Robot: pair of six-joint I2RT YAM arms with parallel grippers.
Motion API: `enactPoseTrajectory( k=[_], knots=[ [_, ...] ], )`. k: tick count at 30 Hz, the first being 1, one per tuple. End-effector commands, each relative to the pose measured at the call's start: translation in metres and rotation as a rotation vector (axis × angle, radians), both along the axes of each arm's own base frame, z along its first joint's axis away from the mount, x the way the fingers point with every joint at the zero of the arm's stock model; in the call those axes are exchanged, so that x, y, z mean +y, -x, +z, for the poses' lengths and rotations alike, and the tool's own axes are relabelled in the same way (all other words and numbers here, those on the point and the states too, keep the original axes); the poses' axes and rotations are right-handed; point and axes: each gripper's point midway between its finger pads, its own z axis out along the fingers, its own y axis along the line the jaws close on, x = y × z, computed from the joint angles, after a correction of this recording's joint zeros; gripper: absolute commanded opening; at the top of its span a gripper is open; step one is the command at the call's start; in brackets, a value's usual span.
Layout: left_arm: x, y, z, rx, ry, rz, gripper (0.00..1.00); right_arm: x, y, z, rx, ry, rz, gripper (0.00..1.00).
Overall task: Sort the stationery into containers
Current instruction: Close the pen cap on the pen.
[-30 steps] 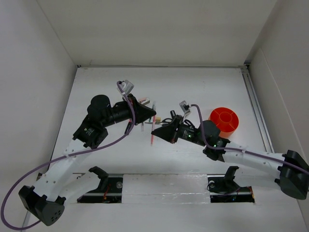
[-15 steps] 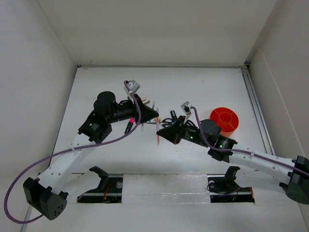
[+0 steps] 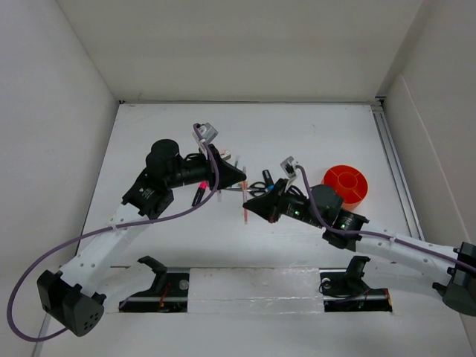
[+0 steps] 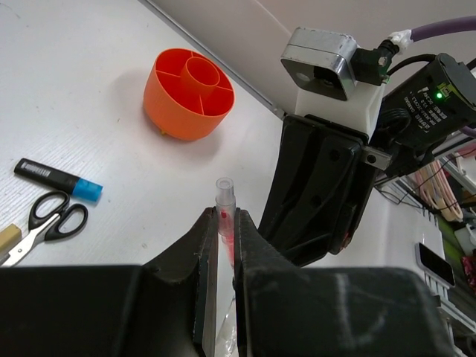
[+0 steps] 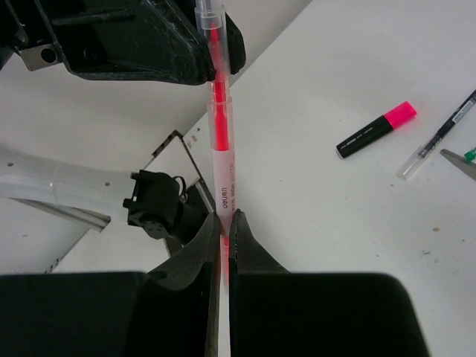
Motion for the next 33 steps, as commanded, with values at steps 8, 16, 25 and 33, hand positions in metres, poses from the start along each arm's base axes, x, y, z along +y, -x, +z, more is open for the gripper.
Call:
enactPoseTrajectory(
  k=[8, 16, 25, 33],
  knots=[
    [-0.001, 0.020, -0.006, 0.057, -0.017, -0.082, 0.00, 0.000, -0.016, 0.118, -0.185, -0.329, -0.057, 0.00],
    [-0.001, 0.017, -0.017, 0.077, -0.055, -0.077, 0.00, -0.030, -0.018, 0.138, -0.223, -0.390, -0.147, 0.00],
    [0.000, 0.011, -0.018, 0.073, -0.062, -0.044, 0.00, -0.043, -0.027, 0.140, -0.238, -0.383, -0.178, 0.00],
    [-0.003, 0.009, -0.024, 0.095, -0.073, -0.053, 0.00, -0.039, -0.040, 0.147, -0.242, -0.378, -0.146, 0.00]
  ],
)
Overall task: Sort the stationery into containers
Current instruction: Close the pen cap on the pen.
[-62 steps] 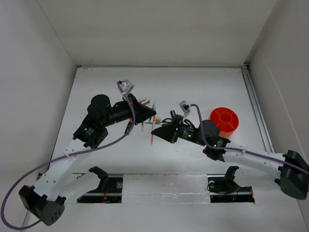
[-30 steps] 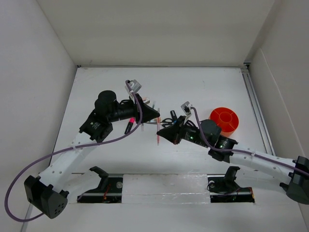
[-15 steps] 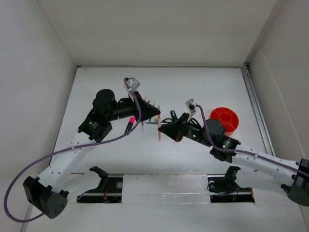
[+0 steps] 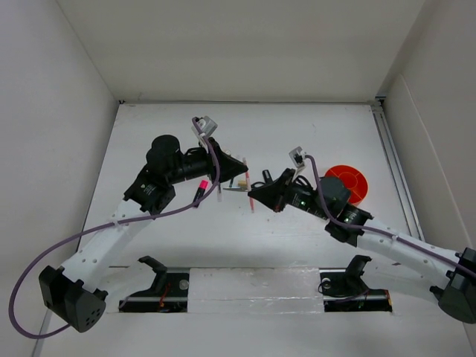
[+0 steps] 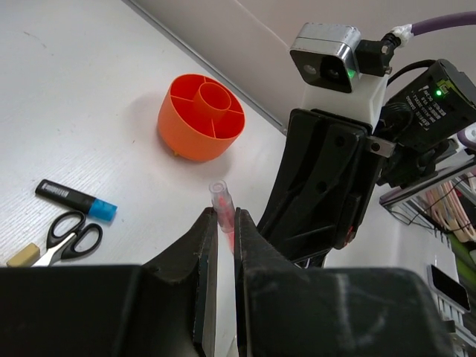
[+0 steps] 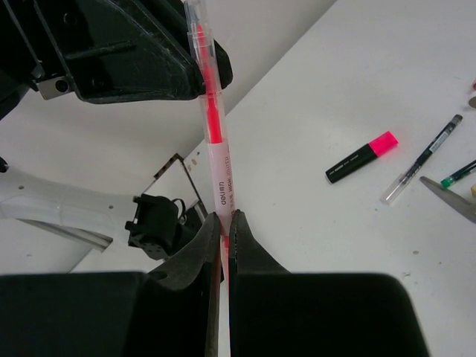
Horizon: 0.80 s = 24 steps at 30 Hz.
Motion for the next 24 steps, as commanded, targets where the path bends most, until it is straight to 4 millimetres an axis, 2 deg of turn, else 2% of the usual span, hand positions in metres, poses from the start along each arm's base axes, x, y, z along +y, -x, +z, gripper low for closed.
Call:
enactPoseTrajectory(
  k=[1, 8, 20, 24],
  knots=[
    [0.001, 0.025, -0.038, 0.132, -0.093, -0.100, 0.00, -0.023, -0.018, 0.128, -0.221, -0.318, -0.112, 0.00],
    [0.001, 0.028, -0.037, 0.123, -0.086, -0.109, 0.00, -0.008, -0.018, 0.120, -0.214, -0.305, -0.055, 0.00],
    [0.000, 0.028, -0.039, 0.132, -0.089, -0.118, 0.00, -0.012, -0.021, 0.130, -0.221, -0.323, -0.081, 0.00],
    [0.000, 0.030, -0.039, 0.133, -0.087, -0.127, 0.00, -0.009, -0.021, 0.127, -0.208, -0.320, -0.067, 0.00]
  ],
)
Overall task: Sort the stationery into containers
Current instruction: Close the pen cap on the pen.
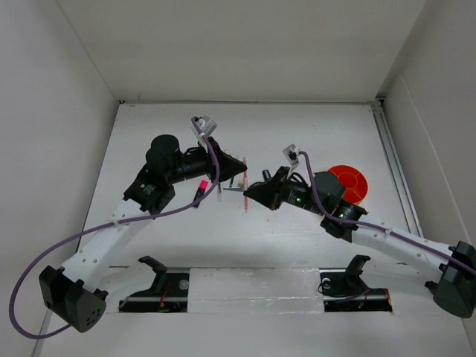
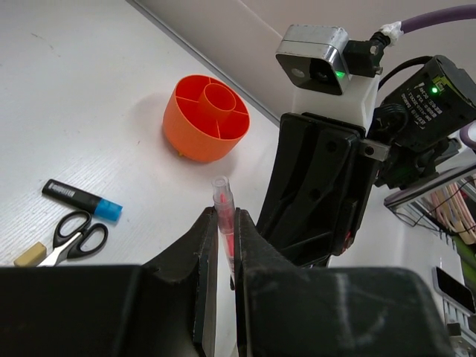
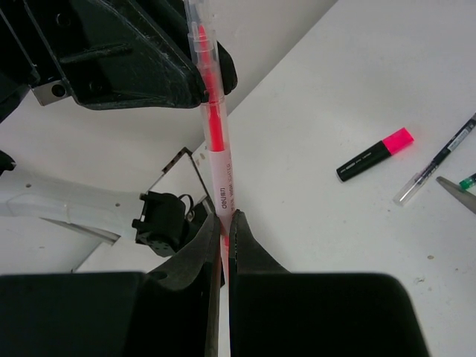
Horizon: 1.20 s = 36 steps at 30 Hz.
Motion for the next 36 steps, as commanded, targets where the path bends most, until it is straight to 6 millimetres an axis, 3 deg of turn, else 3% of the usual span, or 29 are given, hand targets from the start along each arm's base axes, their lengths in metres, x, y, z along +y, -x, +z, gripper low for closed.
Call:
enactPoseTrajectory(
  k=[1, 9, 13, 20, 22, 25, 26, 28, 31, 33, 34, 35, 36],
  knots=[
    [-0.002, 0.035, -0.036, 0.135, -0.076, -0.148, 0.00, -0.021, -0.017, 0.130, -0.230, -0.328, -0.117, 0.00],
    [0.002, 0.037, -0.020, 0.083, -0.053, -0.126, 0.02, -0.018, -0.016, 0.126, -0.227, -0.318, -0.099, 0.00],
    [0.003, 0.034, -0.021, 0.081, -0.055, -0.112, 0.23, -0.016, -0.018, 0.123, -0.221, -0.311, -0.099, 0.00],
    [0.004, 0.036, -0.013, 0.063, -0.038, -0.106, 0.44, -0.005, -0.024, 0.113, -0.189, -0.292, -0.098, 0.00],
    [0.006, 0.037, -0.014, 0.059, -0.038, -0.096, 0.52, -0.004, -0.028, 0.109, -0.191, -0.279, -0.110, 0.00],
    [0.011, 0.031, -0.012, 0.056, -0.038, -0.037, 0.88, -0.008, -0.043, 0.105, -0.191, -0.256, -0.189, 0.00],
    [0.013, 0.029, -0.011, 0.054, -0.042, -0.011, 1.00, -0.008, -0.049, 0.093, -0.186, -0.205, -0.216, 0.00],
    [0.020, 0.015, -0.014, 0.061, -0.057, 0.093, 1.00, -0.018, -0.065, 0.089, -0.188, -0.168, -0.306, 0.00],
    [0.039, -0.013, -0.031, 0.105, -0.113, 0.302, 1.00, -0.056, -0.092, 0.087, -0.215, -0.103, -0.478, 0.00],
    [0.053, -0.032, -0.054, 0.197, -0.192, 0.442, 1.00, -0.083, -0.102, 0.079, -0.236, -0.026, -0.577, 0.00],
    [0.067, -0.048, -0.067, 0.222, -0.244, 0.566, 1.00, -0.106, -0.114, 0.079, -0.241, -0.004, -0.682, 0.00],
    [0.071, -0.058, -0.077, 0.259, -0.293, 0.619, 1.00, -0.120, -0.119, 0.069, -0.234, 0.032, -0.733, 0.00],
    [0.079, -0.060, -0.090, 0.296, -0.359, 0.657, 1.00, -0.138, -0.118, 0.072, -0.254, 0.042, -0.782, 0.00]
  ],
)
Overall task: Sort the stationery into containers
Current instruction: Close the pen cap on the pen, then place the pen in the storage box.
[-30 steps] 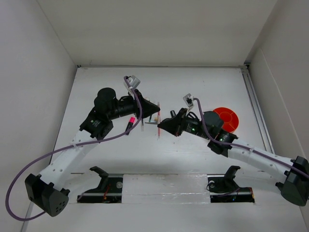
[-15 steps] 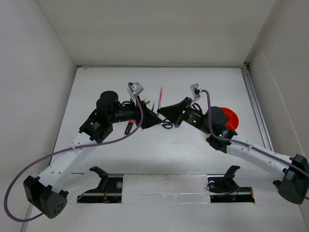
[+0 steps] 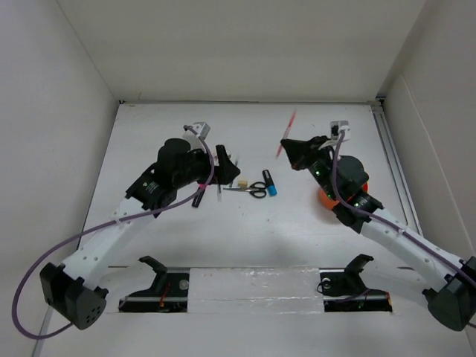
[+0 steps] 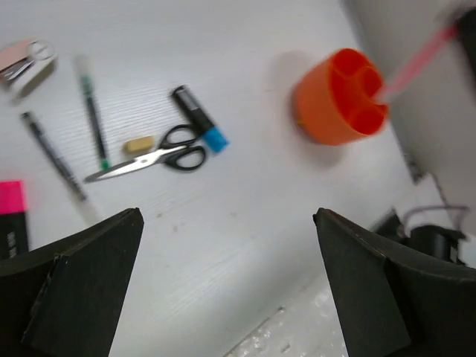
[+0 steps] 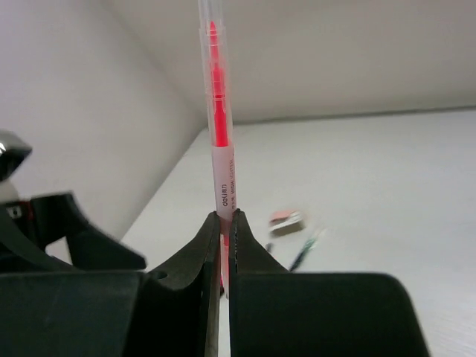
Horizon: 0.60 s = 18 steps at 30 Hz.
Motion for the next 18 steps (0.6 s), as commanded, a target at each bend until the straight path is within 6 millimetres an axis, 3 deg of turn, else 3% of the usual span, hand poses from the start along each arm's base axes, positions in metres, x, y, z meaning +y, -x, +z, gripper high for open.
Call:
enactPoseTrajectory(
  k=[1, 2, 5, 6, 9, 15, 18],
  knots=[
    [0.040, -0.034, -0.034, 0.103, -0.193, 0.289, 1.00, -0.069, -0.014, 0.014, -0.054, 0.050, -0.272, 0.00],
    [0.041, -0.036, -0.038, 0.114, -0.211, 0.300, 1.00, -0.093, -0.022, 0.003, -0.039, 0.060, -0.344, 0.00],
    [0.042, -0.037, -0.039, 0.108, -0.233, 0.289, 1.00, -0.145, -0.022, 0.001, -0.050, 0.050, -0.507, 0.00],
    [0.042, -0.036, -0.037, 0.096, -0.222, 0.290, 1.00, -0.156, -0.022, -0.011, -0.030, 0.065, -0.542, 0.00],
    [0.039, -0.030, -0.024, 0.059, -0.180, 0.256, 1.00, -0.193, -0.022, -0.021, -0.014, 0.076, -0.670, 0.00],
    [0.036, -0.027, -0.022, 0.055, -0.162, 0.234, 1.00, -0.247, -0.019, -0.054, 0.132, 0.115, -0.872, 0.00],
    [0.034, -0.026, -0.022, 0.057, -0.158, 0.226, 1.00, -0.263, -0.014, -0.076, 0.198, 0.132, -0.939, 0.00]
  ],
)
